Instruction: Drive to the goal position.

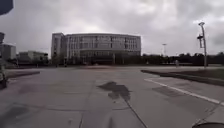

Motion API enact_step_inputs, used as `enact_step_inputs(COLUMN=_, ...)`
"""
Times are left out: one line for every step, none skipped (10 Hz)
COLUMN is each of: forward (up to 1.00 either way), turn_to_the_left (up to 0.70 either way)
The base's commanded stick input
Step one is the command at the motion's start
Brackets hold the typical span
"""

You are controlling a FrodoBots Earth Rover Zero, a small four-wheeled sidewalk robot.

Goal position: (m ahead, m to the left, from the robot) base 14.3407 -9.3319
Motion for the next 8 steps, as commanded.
enact_step_inputs(forward=0.70, turn_to_the_left=-0.29)
enact_step_inputs(forward=0.70, turn_to_the_left=-0.15)
enact_step_inputs(forward=0.70, turn_to_the_left=0.00)
enact_step_inputs(forward=0.70, turn_to_the_left=0.00)
enact_step_inputs(forward=0.70, turn_to_the_left=0.00)
enact_step_inputs(forward=0.70, turn_to_the_left=0.00)
enact_step_inputs(forward=0.70, turn_to_the_left=0.00)
enact_step_inputs(forward=0.70, turn_to_the_left=0.00)
